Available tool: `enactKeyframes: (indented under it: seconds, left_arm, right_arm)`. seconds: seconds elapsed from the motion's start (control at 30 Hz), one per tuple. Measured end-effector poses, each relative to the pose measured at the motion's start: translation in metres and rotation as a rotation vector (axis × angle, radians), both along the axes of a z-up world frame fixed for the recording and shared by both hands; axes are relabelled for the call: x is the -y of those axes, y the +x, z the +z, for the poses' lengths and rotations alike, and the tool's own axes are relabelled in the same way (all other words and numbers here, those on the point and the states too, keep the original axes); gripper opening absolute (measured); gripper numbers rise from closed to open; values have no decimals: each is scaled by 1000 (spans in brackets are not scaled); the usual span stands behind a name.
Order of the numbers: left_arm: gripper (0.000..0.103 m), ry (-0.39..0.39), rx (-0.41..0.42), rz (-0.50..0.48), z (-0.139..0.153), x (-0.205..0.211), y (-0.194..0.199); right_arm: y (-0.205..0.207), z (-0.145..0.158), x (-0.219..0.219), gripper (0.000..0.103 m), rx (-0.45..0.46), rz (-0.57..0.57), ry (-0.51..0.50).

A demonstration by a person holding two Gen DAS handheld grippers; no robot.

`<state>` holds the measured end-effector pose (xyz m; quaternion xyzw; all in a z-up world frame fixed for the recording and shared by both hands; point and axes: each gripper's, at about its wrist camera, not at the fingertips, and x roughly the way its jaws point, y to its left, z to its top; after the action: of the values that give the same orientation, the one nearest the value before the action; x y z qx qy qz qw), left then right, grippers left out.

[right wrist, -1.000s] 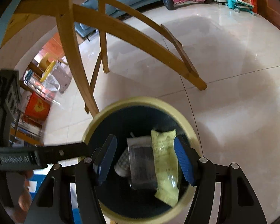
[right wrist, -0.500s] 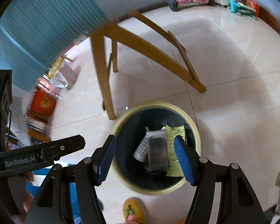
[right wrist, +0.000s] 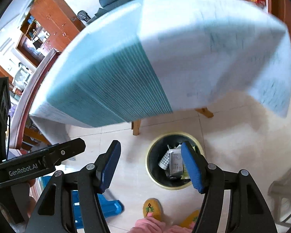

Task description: Collect trash

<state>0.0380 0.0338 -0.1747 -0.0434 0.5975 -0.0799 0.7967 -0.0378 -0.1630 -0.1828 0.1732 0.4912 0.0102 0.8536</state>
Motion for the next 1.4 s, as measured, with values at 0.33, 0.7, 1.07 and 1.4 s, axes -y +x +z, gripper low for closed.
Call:
enactKeyframes:
  seconds: [0.33,0.7,1.07,1.4]
  left_arm:
    - [83,4,109,-4,110,-10,-5]
    - [83,45,183,-17,185,-8,-14]
    - [83,72,254,-14,231,0,-19]
    - [83,88,279,-23,240,12,-23]
  right_arm:
    - [0,85,-2,70,-62,-4,-47]
    - [-5,190,-17,70,11,33,-52]
    - [-5,242,-24,71,72,52,-87]
    - [-4,248,-24,71,86,69,-109]
